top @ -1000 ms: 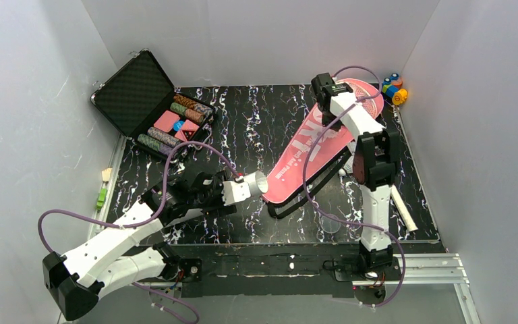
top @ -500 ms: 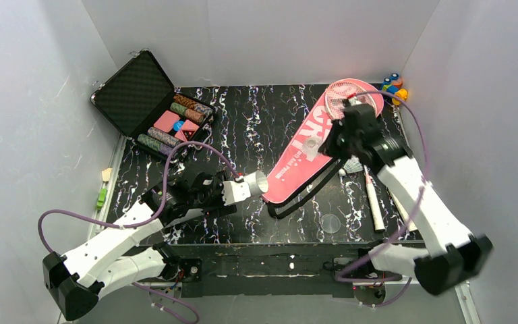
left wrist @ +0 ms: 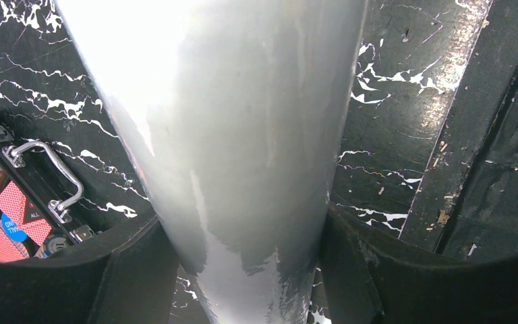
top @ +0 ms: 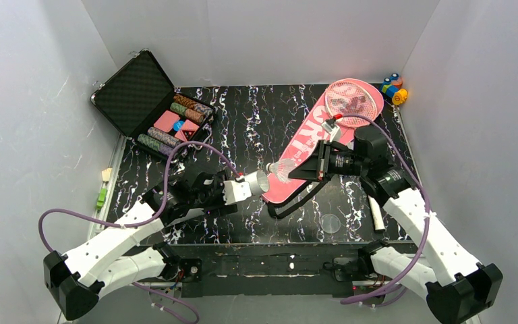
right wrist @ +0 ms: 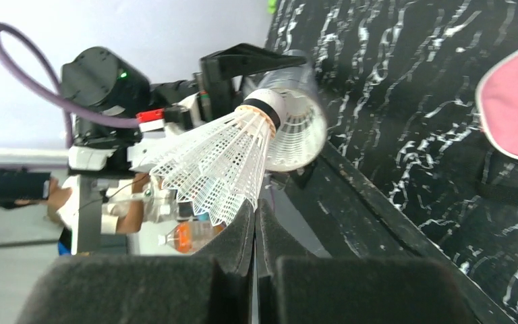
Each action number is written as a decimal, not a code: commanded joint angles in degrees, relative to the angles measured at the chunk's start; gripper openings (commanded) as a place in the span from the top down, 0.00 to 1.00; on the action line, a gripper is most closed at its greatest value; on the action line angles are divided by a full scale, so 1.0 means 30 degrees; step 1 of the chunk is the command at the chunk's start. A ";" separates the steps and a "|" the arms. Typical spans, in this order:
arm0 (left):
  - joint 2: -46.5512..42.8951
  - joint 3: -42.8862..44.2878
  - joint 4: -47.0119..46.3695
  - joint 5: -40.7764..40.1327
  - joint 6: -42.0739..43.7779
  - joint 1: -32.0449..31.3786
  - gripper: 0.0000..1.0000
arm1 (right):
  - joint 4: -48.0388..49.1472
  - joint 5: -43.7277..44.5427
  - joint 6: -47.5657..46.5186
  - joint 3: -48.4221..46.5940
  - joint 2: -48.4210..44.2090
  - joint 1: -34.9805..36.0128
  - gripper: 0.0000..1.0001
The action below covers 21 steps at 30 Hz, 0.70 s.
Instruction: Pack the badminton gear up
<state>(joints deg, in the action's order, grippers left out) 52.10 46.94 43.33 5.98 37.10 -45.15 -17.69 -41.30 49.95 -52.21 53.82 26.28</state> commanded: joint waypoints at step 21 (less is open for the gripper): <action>-0.0324 0.1107 -0.0535 0.0456 -0.0210 -0.0072 0.53 | 0.1391 -0.1882 0.0024 0.0750 0.1732 0.1642 0.99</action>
<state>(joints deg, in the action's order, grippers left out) 52.07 47.00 43.27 6.02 36.99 -45.15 -15.20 -46.68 50.09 -51.70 59.18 30.89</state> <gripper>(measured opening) 0.629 0.022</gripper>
